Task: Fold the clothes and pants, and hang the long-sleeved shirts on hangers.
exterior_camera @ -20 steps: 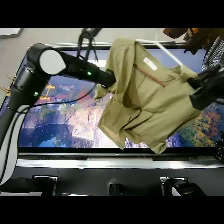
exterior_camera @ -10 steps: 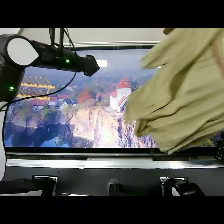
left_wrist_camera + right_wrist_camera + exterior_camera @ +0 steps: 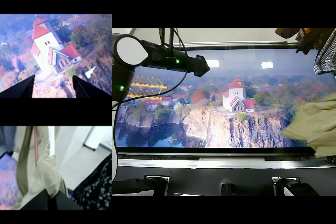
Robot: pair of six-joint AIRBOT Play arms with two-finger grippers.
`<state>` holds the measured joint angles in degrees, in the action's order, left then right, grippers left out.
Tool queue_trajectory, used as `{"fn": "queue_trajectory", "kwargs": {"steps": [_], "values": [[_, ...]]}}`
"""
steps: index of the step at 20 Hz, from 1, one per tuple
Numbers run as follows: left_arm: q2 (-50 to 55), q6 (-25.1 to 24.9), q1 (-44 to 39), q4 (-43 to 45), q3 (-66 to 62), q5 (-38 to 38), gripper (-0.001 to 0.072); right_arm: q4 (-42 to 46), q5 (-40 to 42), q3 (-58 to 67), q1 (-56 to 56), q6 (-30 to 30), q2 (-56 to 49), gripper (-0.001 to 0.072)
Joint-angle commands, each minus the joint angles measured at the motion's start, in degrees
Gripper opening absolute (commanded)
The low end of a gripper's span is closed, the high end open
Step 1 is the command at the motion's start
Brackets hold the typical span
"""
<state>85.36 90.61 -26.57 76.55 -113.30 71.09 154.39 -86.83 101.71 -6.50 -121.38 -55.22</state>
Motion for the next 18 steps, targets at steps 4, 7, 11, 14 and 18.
{"fn": "queue_trajectory", "kwargs": {"steps": [4,7,11,14,18], "values": [[0.4,-0.1,0.0,0.0,0.1,0.0,0.0546,1.4,10.7,7.0,13.8,-13.0,-7.3,0.0022],[1.0,-0.2,0.0,0.0,0.1,0.0,0.0546,-4.9,18.8,7.6,24.0,-15.6,-8.3,0.0023],[1.6,-0.2,0.0,0.0,0.1,0.0,0.0546,-8.5,26.4,7.6,31.1,-16.0,-10.4,0.0023],[1.9,0.0,0.0,0.0,0.1,0.0,0.0546,-5.8,31.5,7.7,31.3,-16.5,-11.5,0.0022],[2.0,0.0,0.0,0.0,0.1,0.0,0.0546,2.9,32.0,7.7,32.2,-23.6,-12.4,0.0022]]}}
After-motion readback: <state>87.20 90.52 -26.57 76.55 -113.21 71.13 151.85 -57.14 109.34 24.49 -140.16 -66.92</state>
